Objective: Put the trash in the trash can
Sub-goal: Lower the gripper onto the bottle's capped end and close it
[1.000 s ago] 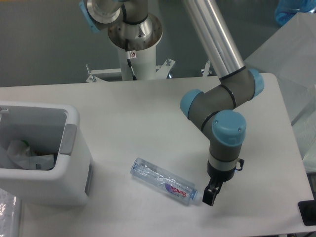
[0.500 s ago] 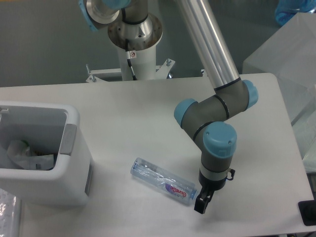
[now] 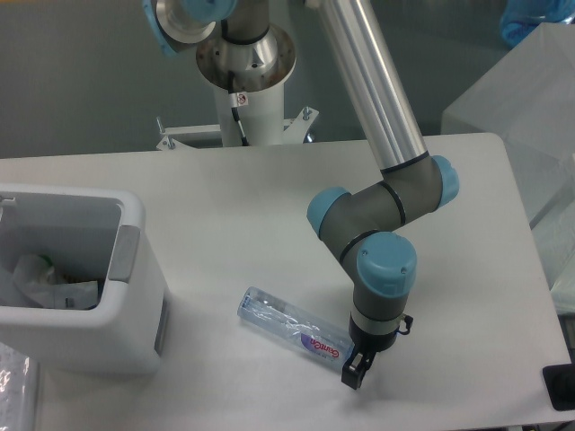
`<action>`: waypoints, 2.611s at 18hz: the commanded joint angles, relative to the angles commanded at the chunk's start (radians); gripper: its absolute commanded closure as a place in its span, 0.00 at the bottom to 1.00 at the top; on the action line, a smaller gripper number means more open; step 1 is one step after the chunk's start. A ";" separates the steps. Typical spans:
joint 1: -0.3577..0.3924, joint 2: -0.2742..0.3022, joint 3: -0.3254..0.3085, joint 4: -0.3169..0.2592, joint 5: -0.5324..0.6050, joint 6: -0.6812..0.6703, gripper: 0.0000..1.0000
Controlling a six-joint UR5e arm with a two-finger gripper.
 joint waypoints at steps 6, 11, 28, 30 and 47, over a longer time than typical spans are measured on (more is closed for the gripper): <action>-0.017 0.002 -0.008 0.000 0.000 0.003 0.36; -0.017 0.002 -0.009 0.000 0.000 0.003 0.46; -0.015 0.005 -0.009 0.000 -0.002 0.008 0.66; -0.014 0.005 -0.008 0.000 -0.002 0.008 0.68; -0.014 0.104 0.009 0.032 0.002 0.057 0.72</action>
